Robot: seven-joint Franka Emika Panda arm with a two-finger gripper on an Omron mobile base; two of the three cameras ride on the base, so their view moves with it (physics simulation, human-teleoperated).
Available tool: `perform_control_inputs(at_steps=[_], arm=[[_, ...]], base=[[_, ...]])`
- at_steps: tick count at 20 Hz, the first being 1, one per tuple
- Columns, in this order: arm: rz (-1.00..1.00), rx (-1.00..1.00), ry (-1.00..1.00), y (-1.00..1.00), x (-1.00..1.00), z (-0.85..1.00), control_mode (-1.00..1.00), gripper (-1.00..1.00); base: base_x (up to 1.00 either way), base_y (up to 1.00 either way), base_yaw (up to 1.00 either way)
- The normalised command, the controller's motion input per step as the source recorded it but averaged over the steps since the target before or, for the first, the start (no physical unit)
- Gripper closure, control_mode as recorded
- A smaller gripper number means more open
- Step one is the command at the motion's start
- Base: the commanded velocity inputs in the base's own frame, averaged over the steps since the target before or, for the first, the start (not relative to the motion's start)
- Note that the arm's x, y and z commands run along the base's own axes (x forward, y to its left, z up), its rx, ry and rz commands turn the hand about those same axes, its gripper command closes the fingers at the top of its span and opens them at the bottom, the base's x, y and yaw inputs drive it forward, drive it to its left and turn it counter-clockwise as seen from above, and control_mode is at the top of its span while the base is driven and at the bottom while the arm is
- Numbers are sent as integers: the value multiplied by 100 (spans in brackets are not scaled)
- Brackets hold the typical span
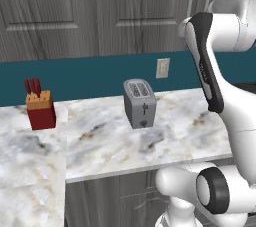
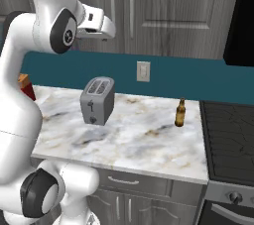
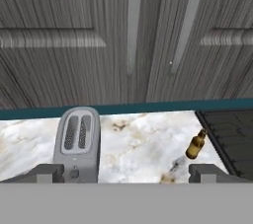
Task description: Pick the soap dispenser and soap dispenser from the cabinet and place them on the counter.
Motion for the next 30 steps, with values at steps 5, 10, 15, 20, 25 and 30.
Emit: perform_control_inputs(at_steps=[5,10,15,20,25,30], arm=[[-3,0,0,0,16,0,-100,-100],[0,-1,0,0,38,0,-100,-100],[4,0,0,-3,39,-2,-100,-100],[7,2,-1,-11,36,-1,-100,-100],[6,3,-2,-23,28,0,-100,-100],[3,2,-3,-10,26,0,-100,-100]], base=[[0,0,0],[0,0,0],[0,0,0],[0,0,0],[0,0,0],[0,0,0]])
